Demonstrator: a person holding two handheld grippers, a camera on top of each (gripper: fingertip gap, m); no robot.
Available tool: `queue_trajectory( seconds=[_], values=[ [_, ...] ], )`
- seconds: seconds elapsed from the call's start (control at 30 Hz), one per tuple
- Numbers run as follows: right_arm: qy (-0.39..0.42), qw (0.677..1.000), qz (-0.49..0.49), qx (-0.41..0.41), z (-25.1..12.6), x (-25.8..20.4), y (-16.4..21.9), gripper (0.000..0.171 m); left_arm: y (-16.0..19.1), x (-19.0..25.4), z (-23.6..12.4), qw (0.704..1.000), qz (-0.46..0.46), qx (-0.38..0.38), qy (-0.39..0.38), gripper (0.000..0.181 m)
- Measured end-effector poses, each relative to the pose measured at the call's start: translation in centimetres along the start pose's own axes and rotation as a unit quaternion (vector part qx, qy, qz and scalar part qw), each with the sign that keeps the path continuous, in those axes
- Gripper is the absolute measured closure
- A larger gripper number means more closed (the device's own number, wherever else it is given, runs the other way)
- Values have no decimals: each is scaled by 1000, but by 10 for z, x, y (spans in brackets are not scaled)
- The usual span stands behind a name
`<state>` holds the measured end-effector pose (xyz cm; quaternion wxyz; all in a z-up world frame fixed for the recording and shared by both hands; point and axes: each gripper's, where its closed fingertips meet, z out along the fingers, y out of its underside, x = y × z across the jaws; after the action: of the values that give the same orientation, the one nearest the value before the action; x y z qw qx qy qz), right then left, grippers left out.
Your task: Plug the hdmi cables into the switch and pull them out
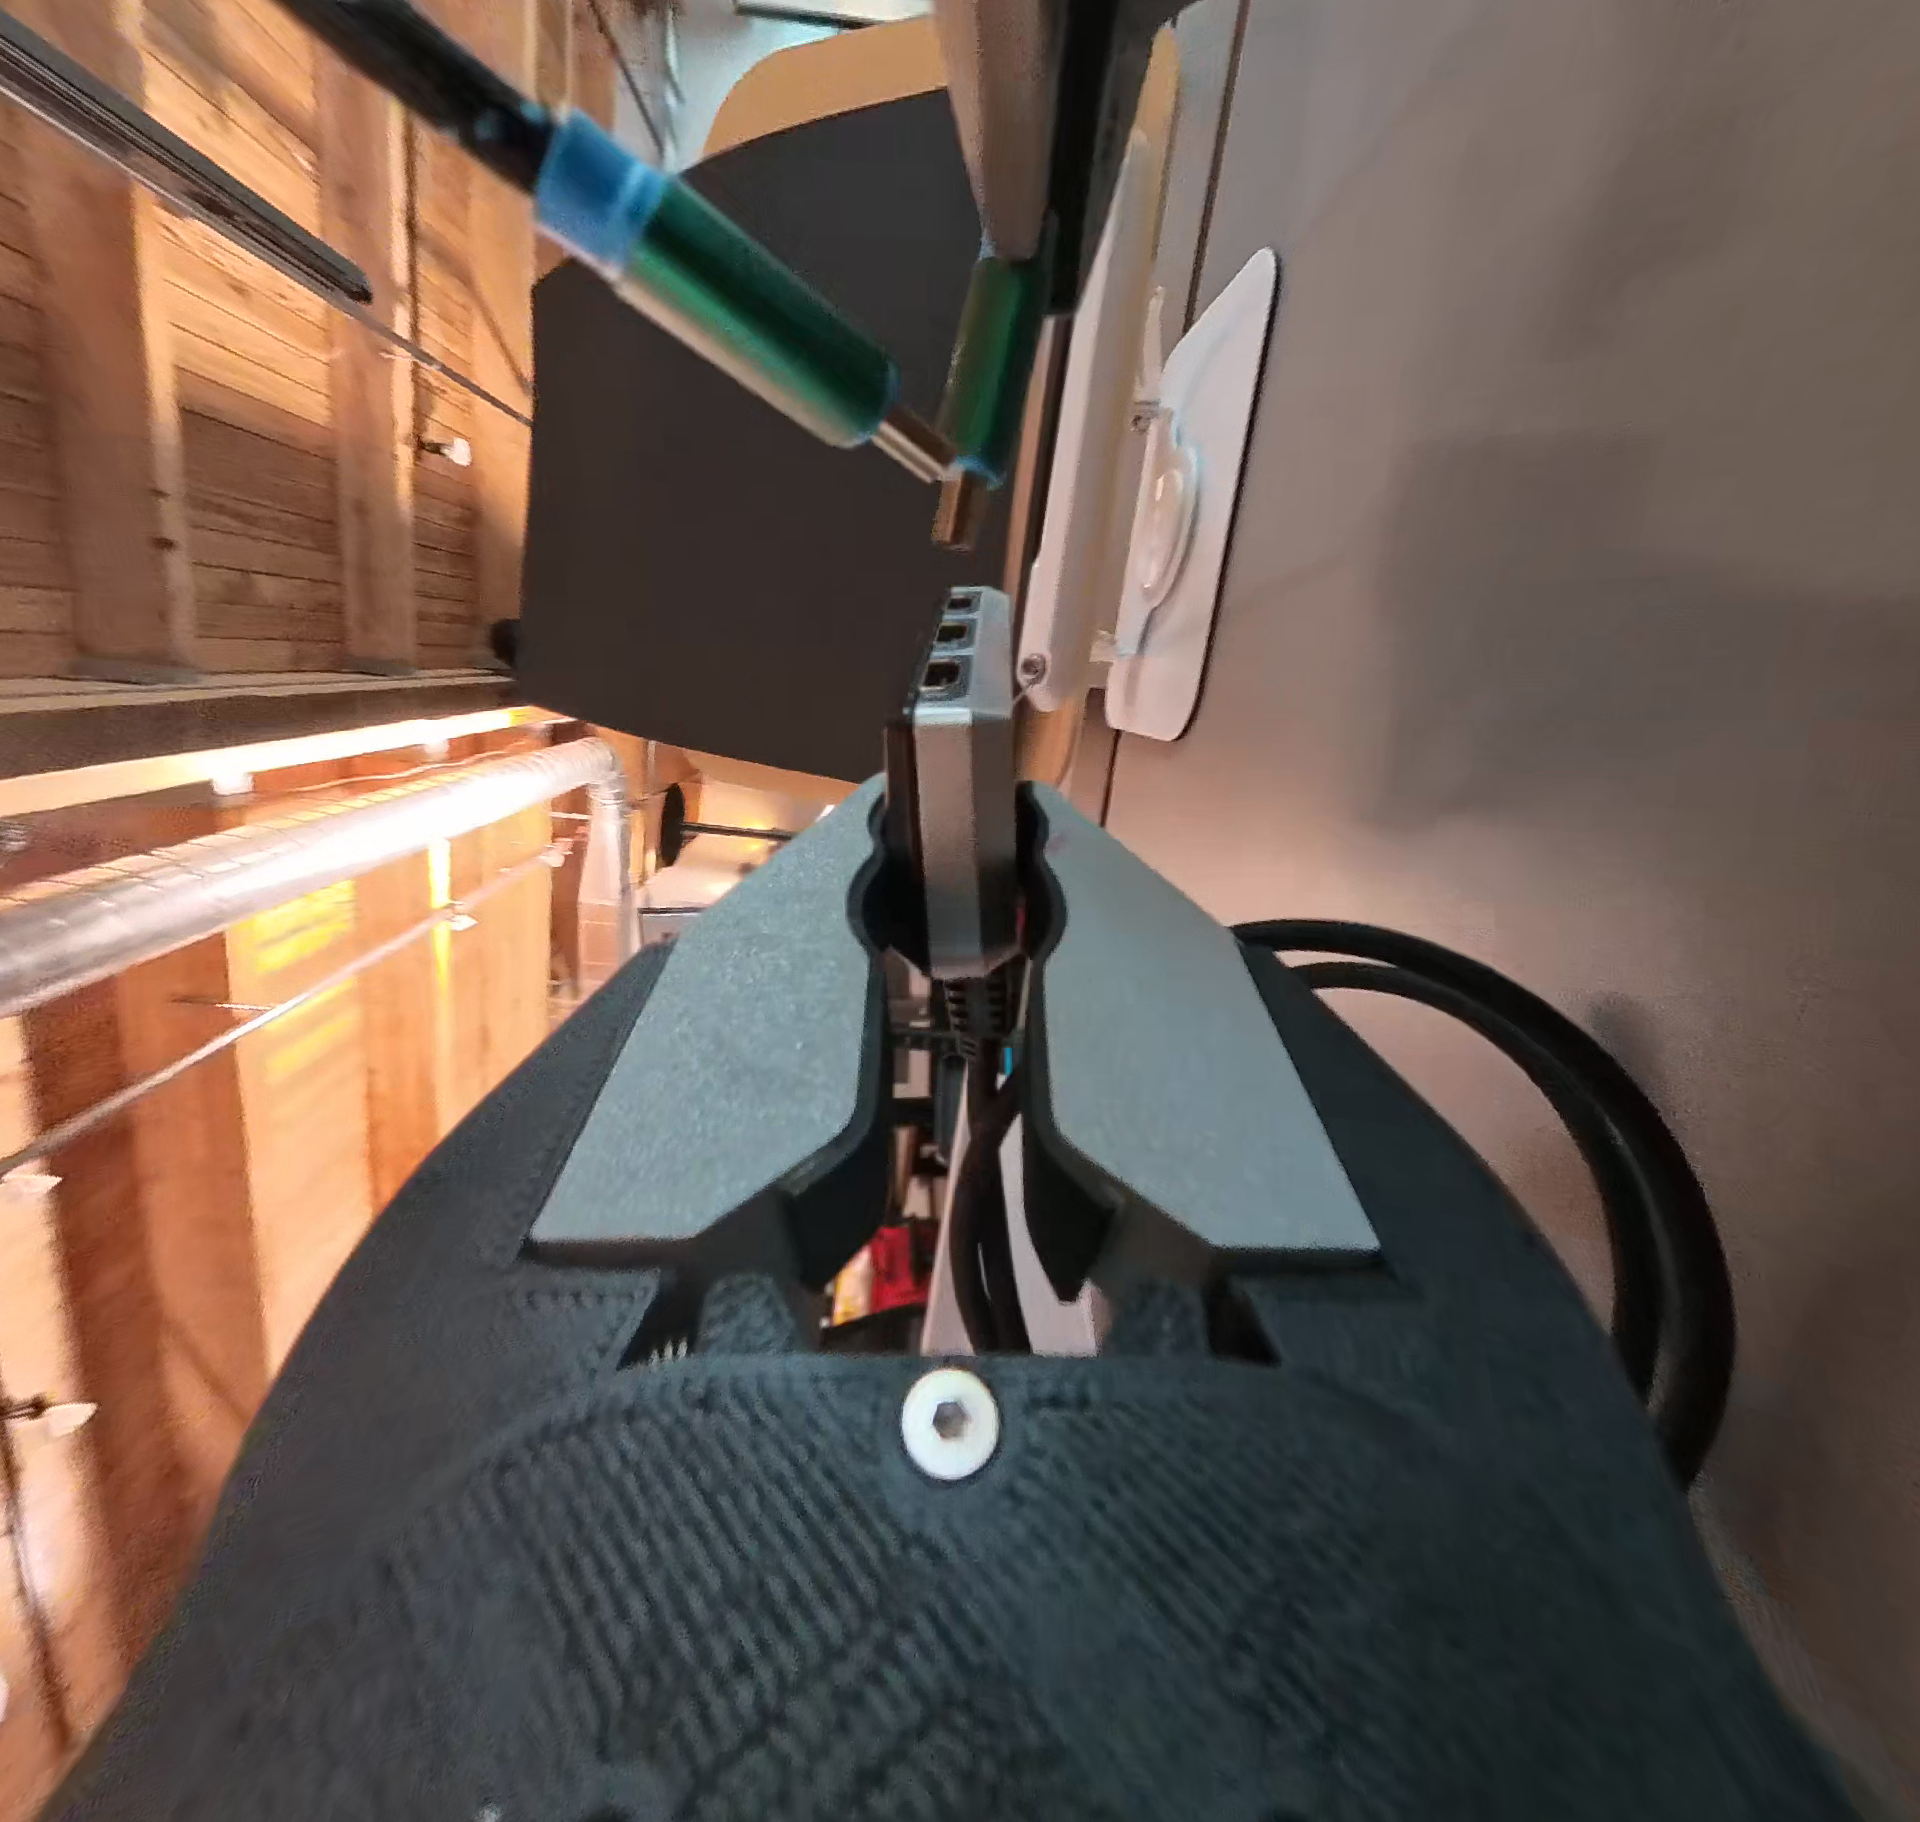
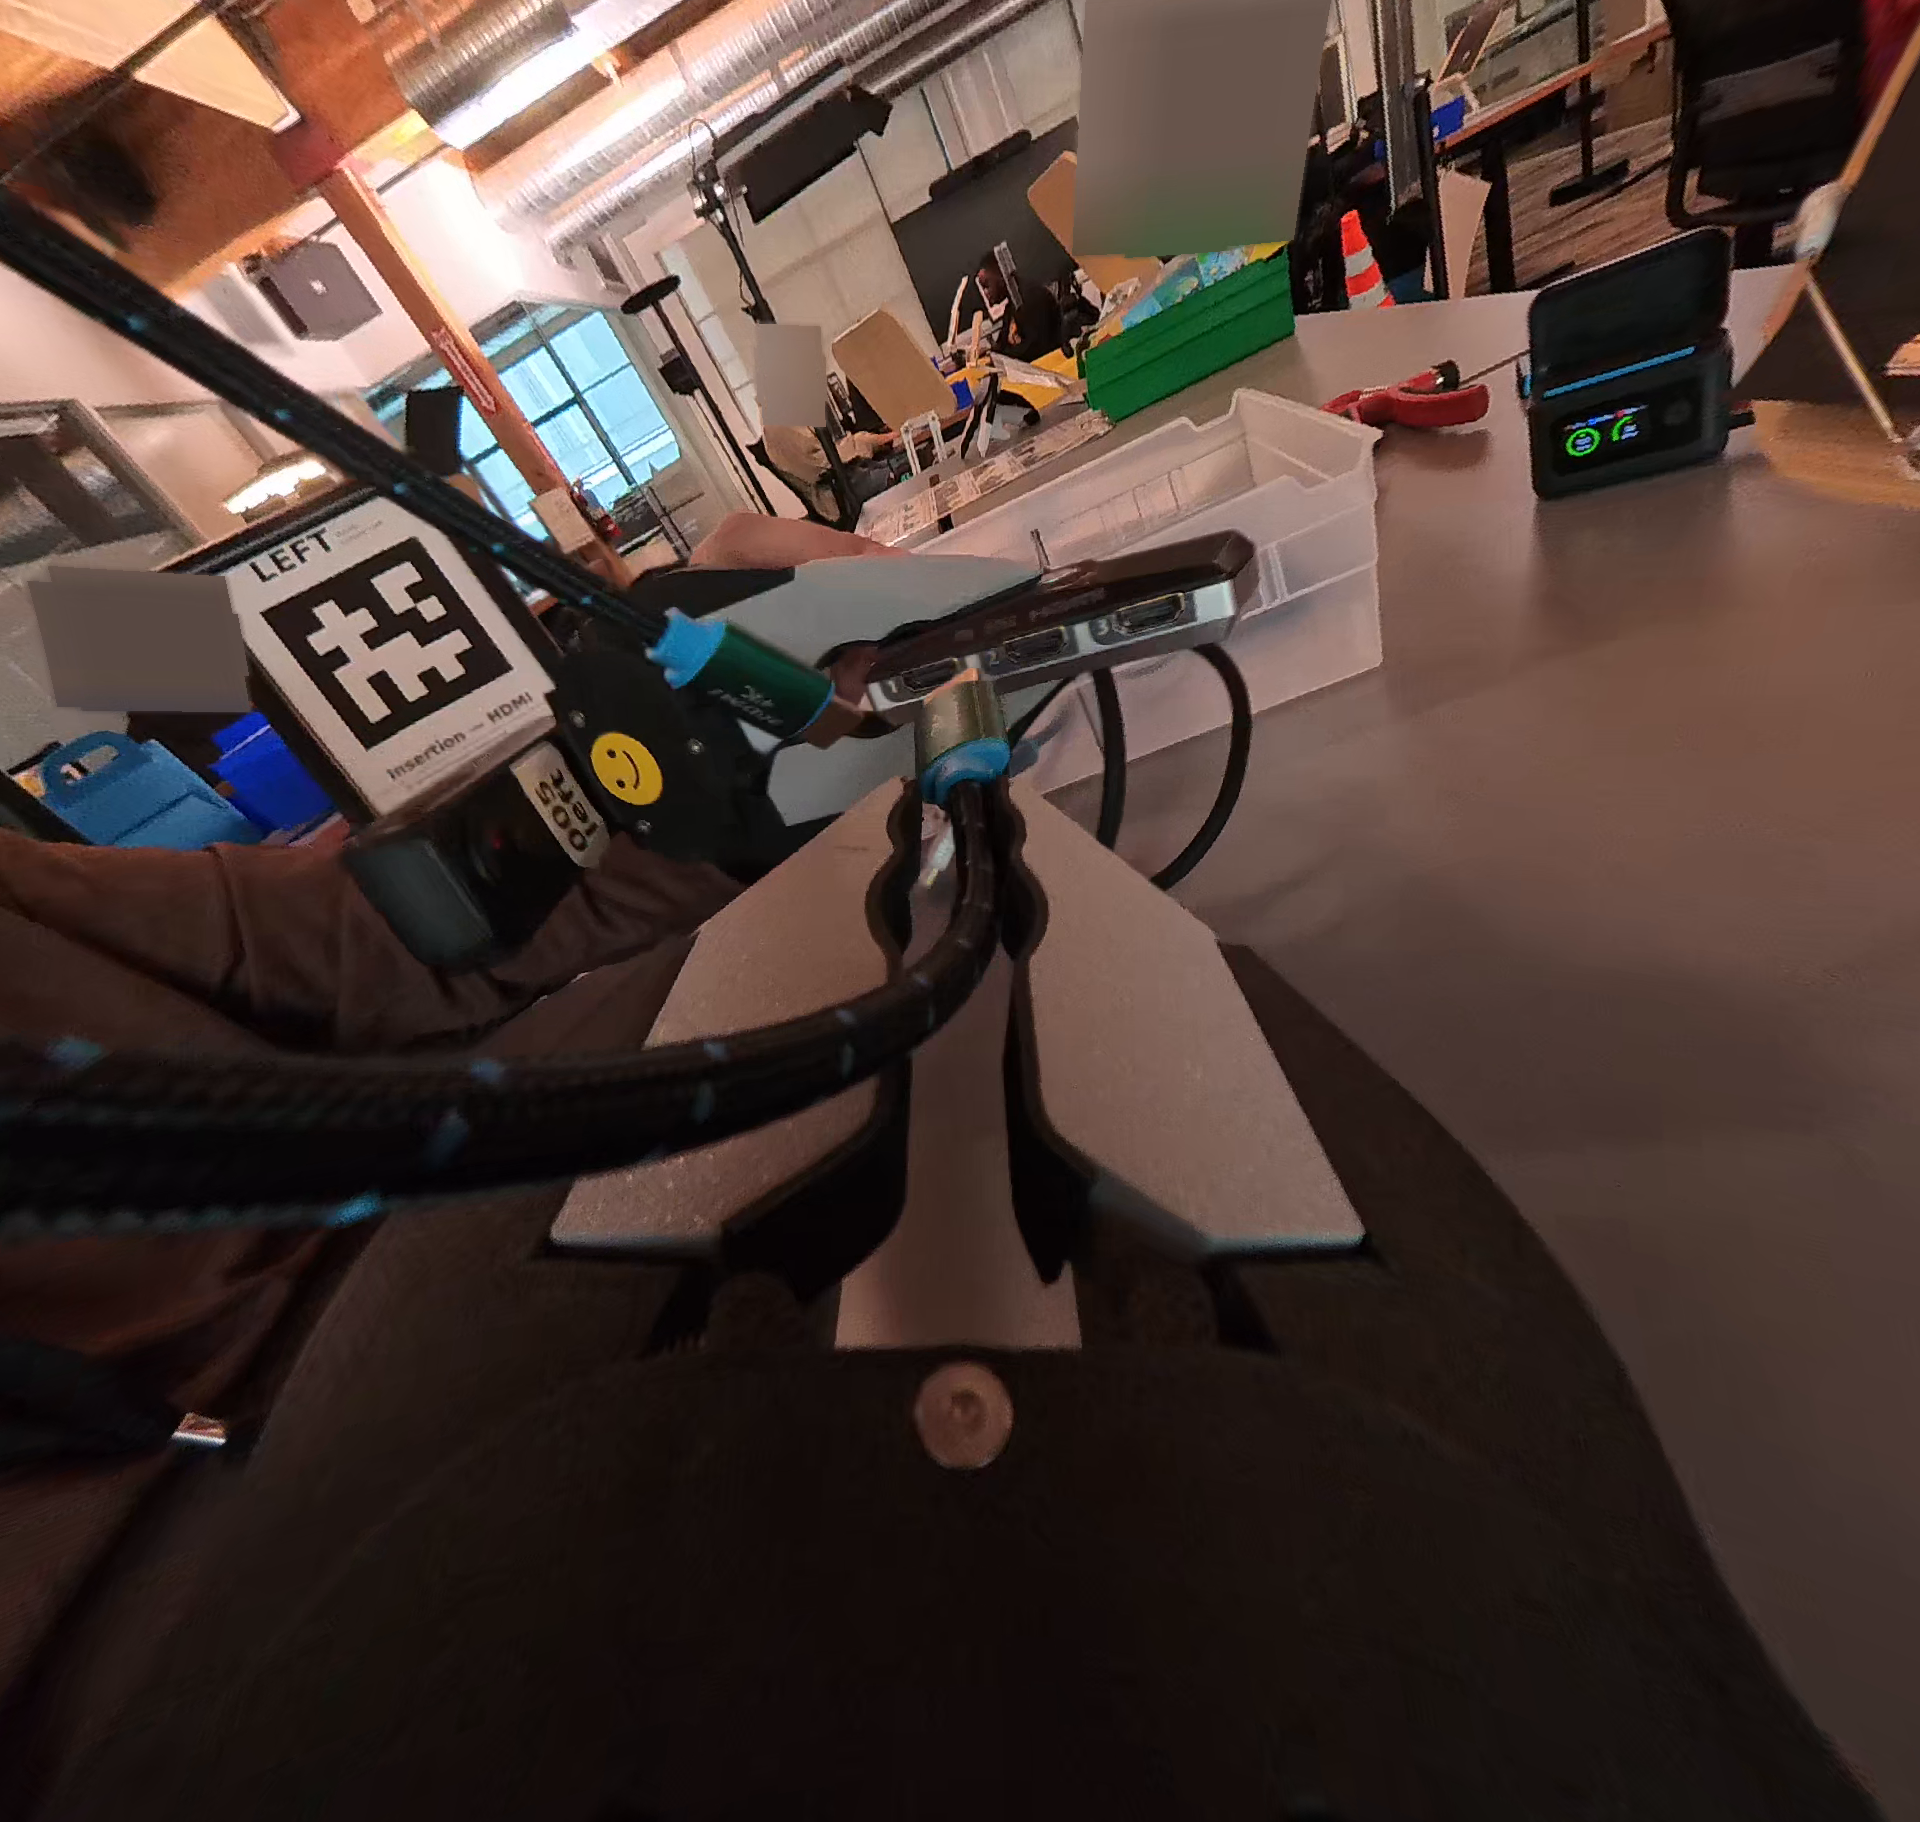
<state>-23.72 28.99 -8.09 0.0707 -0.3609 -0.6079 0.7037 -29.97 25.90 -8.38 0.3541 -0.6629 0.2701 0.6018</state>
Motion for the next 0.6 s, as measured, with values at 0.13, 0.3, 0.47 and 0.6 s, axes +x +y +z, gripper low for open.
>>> queue_trajectory(
  seconds=[0.13,0.3,0.47,0.6],
  values=[
    [-28,999,27,-6,7,-7,5,162,0,2,2,999,41,-8,-26,163],
    [-47,996,73,-6,9,-6,10,162,-4,1,4,996,74,-14,-56,163],
    [-62,993,103,5,6,-5,7,162,-8,-4,3,993,86,-8,-80,163],
    [-69,991,117,9,7,-5,7,163,-10,-7,1,991,102,-5,-92,163]
  ],
)
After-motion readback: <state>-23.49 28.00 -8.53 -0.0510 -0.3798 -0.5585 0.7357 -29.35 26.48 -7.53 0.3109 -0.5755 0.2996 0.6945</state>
